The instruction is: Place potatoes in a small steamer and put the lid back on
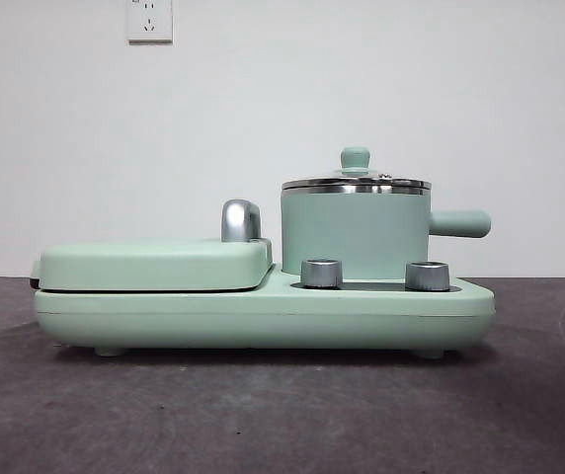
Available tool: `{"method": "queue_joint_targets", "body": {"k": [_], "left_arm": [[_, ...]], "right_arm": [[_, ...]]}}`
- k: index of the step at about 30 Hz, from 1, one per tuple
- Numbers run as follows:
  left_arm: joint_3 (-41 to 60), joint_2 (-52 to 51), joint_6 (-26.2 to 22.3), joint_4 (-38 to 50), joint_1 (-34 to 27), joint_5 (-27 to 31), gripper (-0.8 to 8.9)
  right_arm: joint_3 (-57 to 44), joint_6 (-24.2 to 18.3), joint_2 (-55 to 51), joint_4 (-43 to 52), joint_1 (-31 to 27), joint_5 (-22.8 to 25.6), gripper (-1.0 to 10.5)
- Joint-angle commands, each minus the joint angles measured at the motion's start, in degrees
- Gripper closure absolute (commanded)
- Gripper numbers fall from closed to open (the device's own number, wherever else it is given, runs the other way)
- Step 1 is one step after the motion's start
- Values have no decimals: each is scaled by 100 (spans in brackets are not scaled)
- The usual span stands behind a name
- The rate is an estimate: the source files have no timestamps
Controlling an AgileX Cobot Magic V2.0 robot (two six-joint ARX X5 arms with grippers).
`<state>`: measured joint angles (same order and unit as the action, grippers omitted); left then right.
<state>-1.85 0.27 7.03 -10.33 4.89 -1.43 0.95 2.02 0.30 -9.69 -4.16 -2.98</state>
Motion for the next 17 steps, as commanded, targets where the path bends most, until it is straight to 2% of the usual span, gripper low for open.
{"method": "queue_joint_targets", "body": {"k": [1,17], "left_arm": [[107,-9,-33,-39,-4,17,807],[107,-9,-33,-39,-4,17,807]], "right_arm": [[-28,-170,-9,-31,-2,13,936],[-28,-164,-9,90,-2,4,936]]}}
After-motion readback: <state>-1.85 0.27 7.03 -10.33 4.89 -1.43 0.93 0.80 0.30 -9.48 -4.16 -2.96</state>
